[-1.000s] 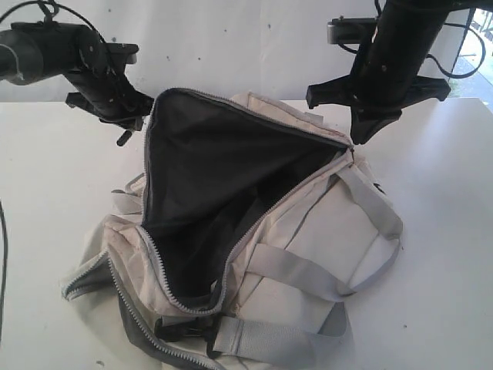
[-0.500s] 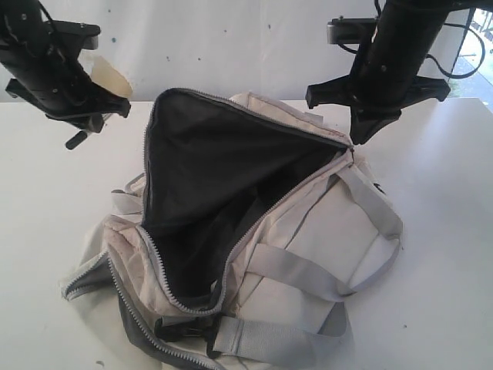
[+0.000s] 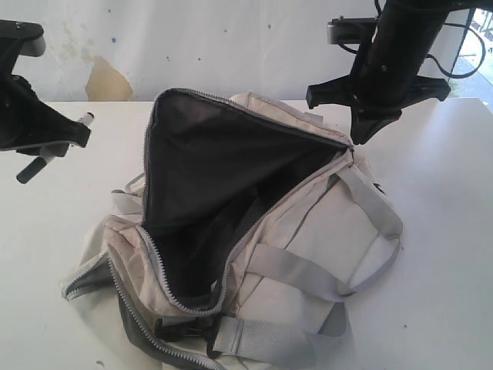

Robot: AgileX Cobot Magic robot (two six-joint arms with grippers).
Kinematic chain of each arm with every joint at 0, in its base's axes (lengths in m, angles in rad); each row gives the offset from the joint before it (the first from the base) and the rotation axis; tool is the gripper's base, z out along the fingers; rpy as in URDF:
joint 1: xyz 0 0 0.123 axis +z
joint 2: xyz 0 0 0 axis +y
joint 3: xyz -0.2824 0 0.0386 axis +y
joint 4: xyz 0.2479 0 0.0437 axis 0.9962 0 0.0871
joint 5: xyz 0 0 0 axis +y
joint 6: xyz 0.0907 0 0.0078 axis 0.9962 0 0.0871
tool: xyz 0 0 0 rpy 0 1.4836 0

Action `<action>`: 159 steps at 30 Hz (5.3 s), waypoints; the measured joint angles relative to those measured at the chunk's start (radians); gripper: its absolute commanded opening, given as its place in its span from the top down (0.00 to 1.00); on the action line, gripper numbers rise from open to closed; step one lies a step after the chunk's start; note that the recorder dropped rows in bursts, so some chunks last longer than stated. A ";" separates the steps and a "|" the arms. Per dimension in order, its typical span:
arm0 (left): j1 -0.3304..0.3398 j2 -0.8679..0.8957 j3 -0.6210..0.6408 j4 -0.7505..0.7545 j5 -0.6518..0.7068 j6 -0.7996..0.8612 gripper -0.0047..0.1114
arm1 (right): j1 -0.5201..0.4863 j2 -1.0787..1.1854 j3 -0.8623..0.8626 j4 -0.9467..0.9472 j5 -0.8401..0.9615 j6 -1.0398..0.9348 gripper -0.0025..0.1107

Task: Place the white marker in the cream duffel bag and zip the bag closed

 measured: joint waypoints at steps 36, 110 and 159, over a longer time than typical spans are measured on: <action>-0.372 0.063 0.066 -0.338 -0.268 0.022 0.96 | 0.000 0.000 0.000 0.000 0.000 0.000 0.98; -0.204 -0.019 0.033 -0.427 0.082 0.844 0.32 | -0.044 0.000 0.000 0.000 -0.008 0.009 0.98; -0.204 -0.034 0.197 -0.206 0.088 -0.592 0.23 | -0.079 0.236 -0.005 0.285 -0.452 -0.548 0.32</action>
